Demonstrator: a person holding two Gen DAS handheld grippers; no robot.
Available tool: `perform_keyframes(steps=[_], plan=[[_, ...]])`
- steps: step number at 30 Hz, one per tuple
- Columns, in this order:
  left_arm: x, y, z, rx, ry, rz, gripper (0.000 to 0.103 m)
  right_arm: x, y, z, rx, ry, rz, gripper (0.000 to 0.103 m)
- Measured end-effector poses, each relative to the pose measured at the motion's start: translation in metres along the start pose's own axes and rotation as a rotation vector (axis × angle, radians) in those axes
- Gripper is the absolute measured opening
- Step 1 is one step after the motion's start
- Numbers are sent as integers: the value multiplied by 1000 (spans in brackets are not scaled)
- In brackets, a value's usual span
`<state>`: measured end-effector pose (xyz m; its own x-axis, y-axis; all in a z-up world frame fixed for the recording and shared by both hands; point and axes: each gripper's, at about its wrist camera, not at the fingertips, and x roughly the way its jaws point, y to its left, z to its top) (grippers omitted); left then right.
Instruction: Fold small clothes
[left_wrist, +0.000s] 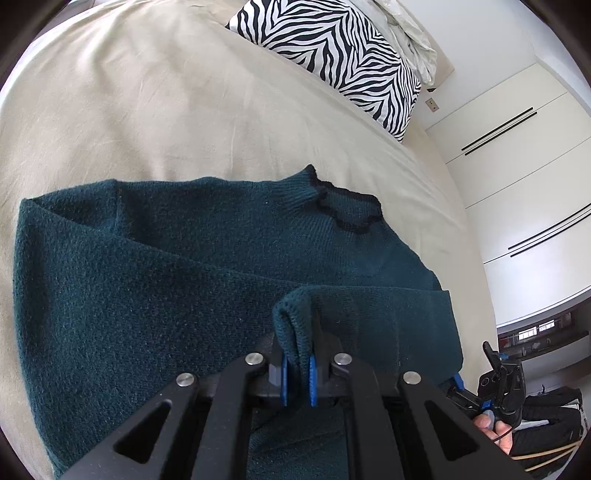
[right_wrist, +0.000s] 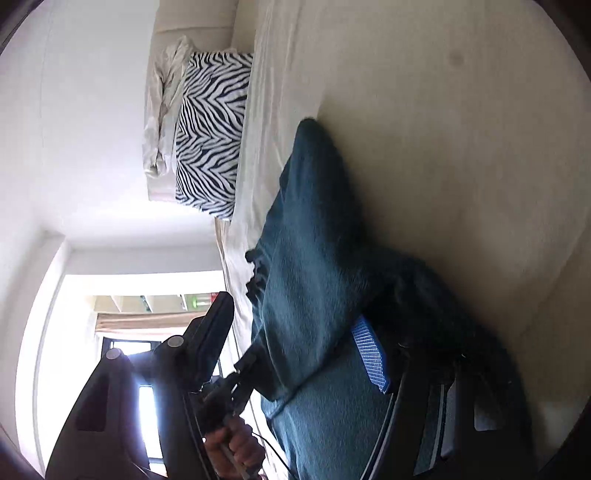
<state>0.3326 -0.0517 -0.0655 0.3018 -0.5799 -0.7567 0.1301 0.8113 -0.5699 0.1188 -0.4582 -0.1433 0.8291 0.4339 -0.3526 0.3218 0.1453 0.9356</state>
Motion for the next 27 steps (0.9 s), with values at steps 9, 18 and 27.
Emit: perform_keyframes(steps=[9, 18, 27], plan=[[-1, 25, -6, -52, -9, -29, 17, -25, -24, 8, -3, -32, 21, 50], [-53, -19, -8, 98, -191, 94, 32, -53, 44, 21, -189, 16, -8, 53], [10, -24, -35, 217, -106, 163, 31, 50, 65, 76, -237, 179, -69, 53]])
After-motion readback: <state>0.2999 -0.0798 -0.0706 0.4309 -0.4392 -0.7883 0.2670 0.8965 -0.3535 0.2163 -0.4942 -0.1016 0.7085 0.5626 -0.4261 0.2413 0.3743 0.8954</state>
